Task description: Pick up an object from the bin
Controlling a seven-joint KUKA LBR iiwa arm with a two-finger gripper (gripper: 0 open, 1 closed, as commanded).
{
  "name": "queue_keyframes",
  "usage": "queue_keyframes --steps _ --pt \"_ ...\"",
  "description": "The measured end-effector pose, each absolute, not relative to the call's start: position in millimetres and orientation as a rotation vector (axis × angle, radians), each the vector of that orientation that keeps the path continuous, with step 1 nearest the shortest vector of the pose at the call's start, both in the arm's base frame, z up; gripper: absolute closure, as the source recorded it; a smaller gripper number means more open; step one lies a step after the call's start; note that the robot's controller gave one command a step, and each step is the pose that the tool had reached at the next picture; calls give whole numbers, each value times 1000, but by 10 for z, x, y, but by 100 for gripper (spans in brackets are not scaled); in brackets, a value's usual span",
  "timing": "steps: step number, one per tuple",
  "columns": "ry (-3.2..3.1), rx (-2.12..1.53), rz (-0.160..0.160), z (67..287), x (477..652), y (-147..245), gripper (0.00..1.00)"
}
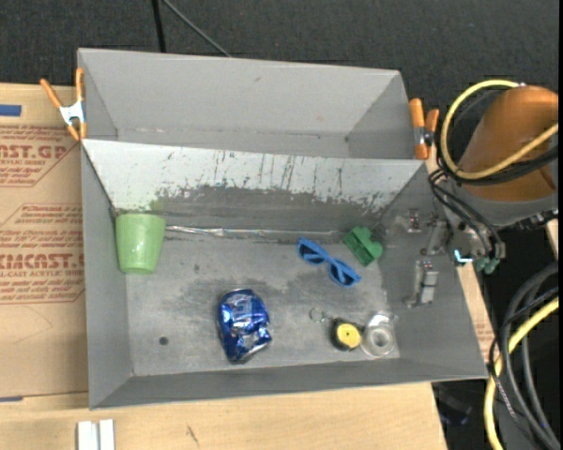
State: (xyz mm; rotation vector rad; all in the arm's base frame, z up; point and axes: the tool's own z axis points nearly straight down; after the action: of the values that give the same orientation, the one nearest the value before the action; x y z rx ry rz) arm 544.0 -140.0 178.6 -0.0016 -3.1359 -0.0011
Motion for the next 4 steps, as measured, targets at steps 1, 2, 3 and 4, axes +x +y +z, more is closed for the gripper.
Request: queue_keyframes --steps 1,2,3,4 --pt "-3127 -193 -5 855 5007 -984 0" --pt "-3118 -358 -3 816 4836 -574 0" --pt "-3120 -360 0 820 4843 -588 100" --pt "-3119 -360 1 819 4842 -590 0"
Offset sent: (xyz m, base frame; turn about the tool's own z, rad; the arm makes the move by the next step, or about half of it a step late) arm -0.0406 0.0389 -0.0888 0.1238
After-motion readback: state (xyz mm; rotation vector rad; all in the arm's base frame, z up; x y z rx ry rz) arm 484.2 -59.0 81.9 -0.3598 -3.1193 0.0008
